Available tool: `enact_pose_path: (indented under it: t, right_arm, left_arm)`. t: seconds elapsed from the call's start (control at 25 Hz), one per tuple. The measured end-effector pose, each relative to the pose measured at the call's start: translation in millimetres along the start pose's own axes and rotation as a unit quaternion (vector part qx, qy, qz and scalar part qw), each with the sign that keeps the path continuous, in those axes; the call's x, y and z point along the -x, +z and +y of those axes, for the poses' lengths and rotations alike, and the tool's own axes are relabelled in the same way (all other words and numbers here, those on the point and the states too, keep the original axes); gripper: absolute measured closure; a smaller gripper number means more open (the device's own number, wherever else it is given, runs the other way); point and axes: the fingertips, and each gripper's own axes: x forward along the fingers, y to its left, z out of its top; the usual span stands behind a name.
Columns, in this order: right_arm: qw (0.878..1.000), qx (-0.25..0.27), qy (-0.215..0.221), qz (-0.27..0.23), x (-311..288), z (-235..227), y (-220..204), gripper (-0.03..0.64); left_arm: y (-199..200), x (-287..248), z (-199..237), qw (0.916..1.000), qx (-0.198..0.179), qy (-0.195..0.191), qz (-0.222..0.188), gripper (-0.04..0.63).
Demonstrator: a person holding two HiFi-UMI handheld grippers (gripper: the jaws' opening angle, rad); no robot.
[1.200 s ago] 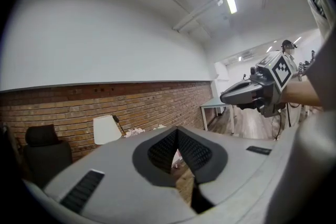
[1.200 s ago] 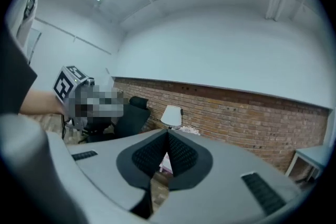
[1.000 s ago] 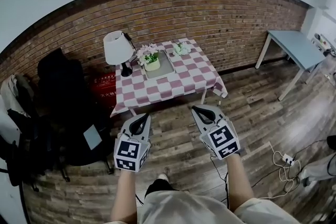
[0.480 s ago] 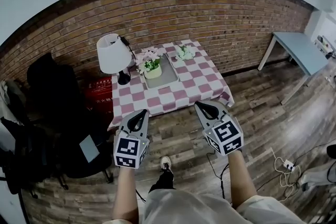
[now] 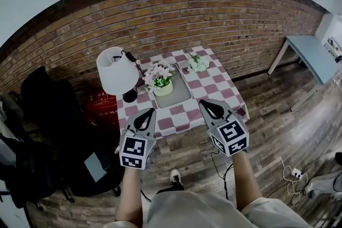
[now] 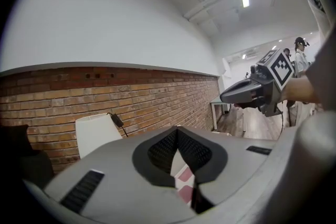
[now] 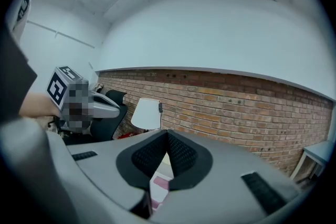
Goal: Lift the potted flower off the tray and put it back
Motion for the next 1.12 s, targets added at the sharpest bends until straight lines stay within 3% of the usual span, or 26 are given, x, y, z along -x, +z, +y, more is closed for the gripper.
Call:
enact_pose_path:
  t: [0.24, 0.4, 0.52, 0.76, 0.88, 1.12]
  right_arm:
    - [1.0, -0.008, 0.014, 0.021, -56, -13, -9, 0.611]
    - [0.999, -0.004, 0.031, 0.038, -90, -13, -26, 0.573]
    - [0.997, -0.002, 0.058, 0.057, -117, -9, -43, 0.491]
    - [0.991, -0.008, 0.099, 0.088, -164, -8, -79, 0.447]
    - [0.987, -0.015, 0.124, 0.099, -187, -12, -97, 0.404]
    - [0.98, -0.004, 0.156, 0.125, -238, -30, -144, 0.396]
  left_arm:
    - [-18, -41, 37, 0.9997, 0.021, -0.004, 0.015, 0.565]
    - [-45, -67, 52, 0.999, 0.029, -0.01, 0.033, 0.557]
    - [-66, -89, 56, 0.9979, 0.04, -0.023, 0.046, 0.519]
    - [-109, -127, 51, 0.9913, 0.064, -0.063, 0.096, 0.4]
    - [-128, -149, 52, 0.9893, 0.084, -0.061, 0.102, 0.378]
    - [-175, -199, 58, 0.9827, 0.129, -0.038, 0.127, 0.272]
